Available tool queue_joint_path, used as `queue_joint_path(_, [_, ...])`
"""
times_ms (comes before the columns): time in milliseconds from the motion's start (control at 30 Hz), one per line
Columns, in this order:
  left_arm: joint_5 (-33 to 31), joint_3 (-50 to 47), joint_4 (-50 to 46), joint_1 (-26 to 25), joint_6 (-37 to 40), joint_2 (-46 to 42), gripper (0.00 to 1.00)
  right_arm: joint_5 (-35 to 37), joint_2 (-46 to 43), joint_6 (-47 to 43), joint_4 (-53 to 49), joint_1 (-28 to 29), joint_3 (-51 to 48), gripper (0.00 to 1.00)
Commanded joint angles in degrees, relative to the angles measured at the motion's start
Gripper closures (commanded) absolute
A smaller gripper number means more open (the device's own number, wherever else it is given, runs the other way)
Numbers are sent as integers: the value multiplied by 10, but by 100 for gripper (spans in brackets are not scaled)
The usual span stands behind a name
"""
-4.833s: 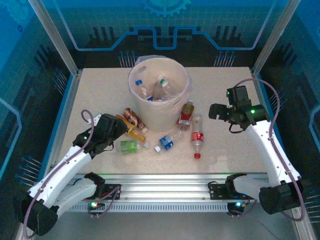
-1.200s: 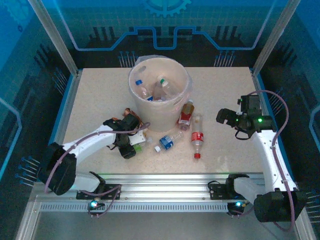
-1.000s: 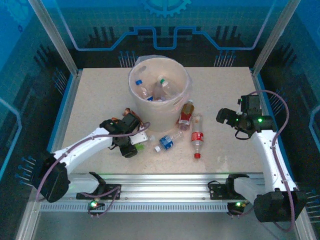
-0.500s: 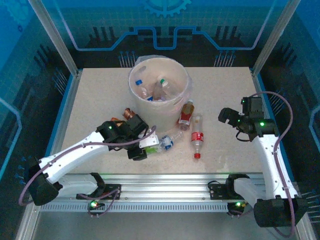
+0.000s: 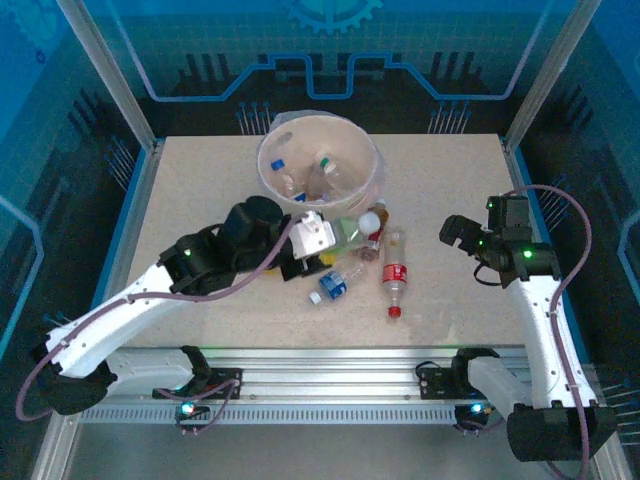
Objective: Put the plastic bottles in the bin
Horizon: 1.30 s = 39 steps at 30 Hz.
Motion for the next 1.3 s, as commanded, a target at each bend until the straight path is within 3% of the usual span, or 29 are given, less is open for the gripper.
queue_joint_path(0, [-47,62,81,20,-19,16,60,-8,-8,10,13,-9,-9,0])
queue_joint_path(233, [-98,199,33,102,-94,112,61,-20,-8,10,11,-9,-9,0])
queue_joint_path(400, [-91,278,-31,164,-147,174,59,-29,-9,13,13,-9,-11,0])
queue_joint_path(833, [-111,372,-164,223,-177,315,58,-62,-1,10,20,-9,-16,0])
queue_joint_path(1267, [-156,411,-277,227,-161,400,50,-65,18,9,22,-7,-37,0])
